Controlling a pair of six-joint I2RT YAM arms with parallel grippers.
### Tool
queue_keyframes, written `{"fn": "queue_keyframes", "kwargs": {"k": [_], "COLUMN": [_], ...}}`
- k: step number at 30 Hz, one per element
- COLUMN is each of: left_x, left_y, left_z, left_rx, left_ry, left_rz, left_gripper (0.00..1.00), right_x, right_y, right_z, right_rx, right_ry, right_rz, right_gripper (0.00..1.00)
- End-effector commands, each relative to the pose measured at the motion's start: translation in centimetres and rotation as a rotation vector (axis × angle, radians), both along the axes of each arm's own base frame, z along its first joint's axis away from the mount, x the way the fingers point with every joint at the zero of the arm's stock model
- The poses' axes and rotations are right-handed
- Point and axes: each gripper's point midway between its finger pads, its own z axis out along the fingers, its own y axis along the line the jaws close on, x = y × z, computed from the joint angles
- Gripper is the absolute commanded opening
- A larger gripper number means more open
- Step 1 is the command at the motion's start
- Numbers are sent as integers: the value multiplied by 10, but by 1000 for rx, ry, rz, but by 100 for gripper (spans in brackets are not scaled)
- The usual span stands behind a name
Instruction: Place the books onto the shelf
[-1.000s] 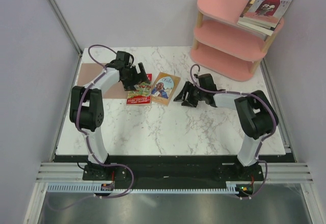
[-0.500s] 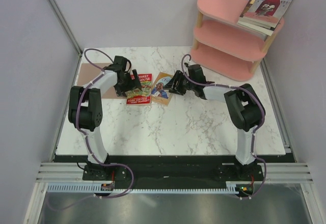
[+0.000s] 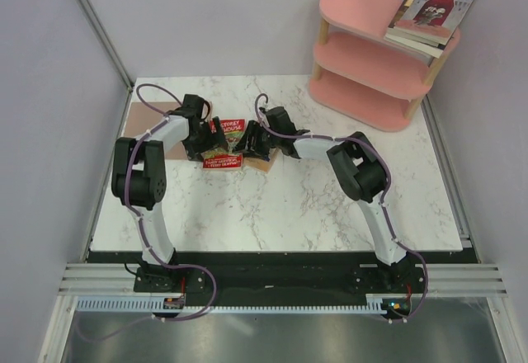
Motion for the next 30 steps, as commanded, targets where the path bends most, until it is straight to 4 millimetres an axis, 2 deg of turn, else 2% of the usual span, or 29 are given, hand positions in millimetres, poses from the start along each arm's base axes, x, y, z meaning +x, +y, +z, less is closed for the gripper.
{"fn": "queue_keyframes", "kwargs": {"k": [1, 3, 5, 6, 7, 9, 11, 13, 14, 16, 17, 21, 24, 29, 30], "left_x": [-1, -1, -1, 0, -1, -1, -2, -1, 0, 0, 4, 6, 6, -4, -6], "left_y": [-8, -15, -21, -23, -25, -29, -32, -33, -32, -31, -33, -40, -51, -56, -55], "left_z": [-1, 1, 3, 3, 2, 4, 8, 12, 20, 30, 47, 71, 78, 67, 64], "left_rx": [-42, -75, -108, -116, -123, -146, -165, -170, -169, -168, -177, -218, -283, -328, -324], "left_ry": [-4, -8, -10, -13, -14, -18, -35, -57, -84, -121, -180, -268, -296, -281, -273], "left_rz": [-22, -31, -42, -45, -50, -63, -79, -87, -91, -96, -105, -137, -168, -169, -165], "left_gripper": [99, 98, 97, 97, 97, 97, 96, 97, 97, 98, 98, 99, 99, 98, 98], "right_x": [0, 0, 1, -2, 0, -3, -7, -5, -9, -4, -8, -4, -4, -7, -5], "right_y": [1, 5, 16, 21, 28, 35, 36, 30, 24, 12, 5, -17, -29, -40, -43], "right_z": [-29, -33, -26, -27, -20, -18, -19, -12, -8, 2, 8, 37, 59, 88, 99], "right_rx": [-78, -76, -16, 11, 55, 83, 84, 81, 79, 111, 125, 222, 305, 438, 478], "right_ry": [34, 35, 25, 41, 18, 32, 26, 7, 7, -5, 7, -3, 6, 32, 4], "right_rz": [-23, -19, -7, 7, 17, 26, 29, 6, 0, -18, -27, -41, -48, -45, -41], "right_gripper": [59, 58, 51, 34, 23, 1, 0, 0, 0, 0, 0, 0, 0, 0, 0]}}
